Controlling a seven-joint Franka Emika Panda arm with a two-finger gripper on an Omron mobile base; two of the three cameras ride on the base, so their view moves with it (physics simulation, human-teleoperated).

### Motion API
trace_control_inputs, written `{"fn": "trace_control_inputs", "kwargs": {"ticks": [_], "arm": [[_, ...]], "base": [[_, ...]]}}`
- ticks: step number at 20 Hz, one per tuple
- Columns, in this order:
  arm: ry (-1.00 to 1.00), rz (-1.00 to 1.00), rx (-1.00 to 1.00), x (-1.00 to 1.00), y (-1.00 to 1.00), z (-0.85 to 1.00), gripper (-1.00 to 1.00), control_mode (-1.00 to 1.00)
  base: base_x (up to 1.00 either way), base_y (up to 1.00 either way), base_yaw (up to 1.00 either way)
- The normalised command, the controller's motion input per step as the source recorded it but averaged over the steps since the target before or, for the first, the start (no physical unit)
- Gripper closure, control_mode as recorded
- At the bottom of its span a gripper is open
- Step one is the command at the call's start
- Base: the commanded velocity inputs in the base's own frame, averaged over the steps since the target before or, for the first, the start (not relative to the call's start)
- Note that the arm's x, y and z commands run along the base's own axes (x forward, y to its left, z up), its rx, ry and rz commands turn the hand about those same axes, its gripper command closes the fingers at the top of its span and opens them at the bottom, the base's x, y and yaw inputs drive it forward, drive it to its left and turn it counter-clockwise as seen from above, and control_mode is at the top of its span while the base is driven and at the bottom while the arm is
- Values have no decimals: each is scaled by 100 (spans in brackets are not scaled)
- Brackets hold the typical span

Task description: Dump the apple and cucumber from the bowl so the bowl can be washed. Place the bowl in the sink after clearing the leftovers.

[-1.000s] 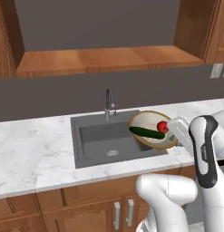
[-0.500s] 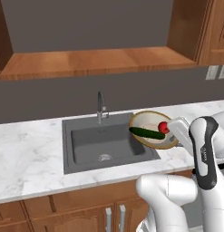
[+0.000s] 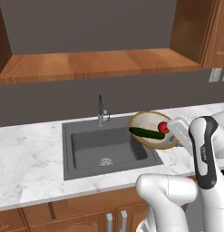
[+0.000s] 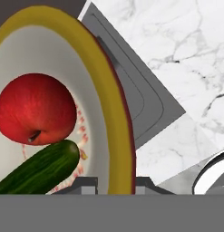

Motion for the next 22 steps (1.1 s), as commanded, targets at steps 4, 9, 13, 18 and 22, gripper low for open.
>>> {"fn": "trace_control_inputs", "kwargs": {"ticks": [4,9,13,18,22], "arm": [[0,0,-1,22,-1,-1,100,-100],[5,0,-4,41,0,-13,100,-100],[17,0,-4,54,2,-23,100,-100],[16,0,-1,36,1,-24,100,-100],[14,6,0,17,-24,-19,100,-100]], "base": [[9,-1,0],[0,0,0],[0,0,0],[0,0,0],[0,0,0]]}}
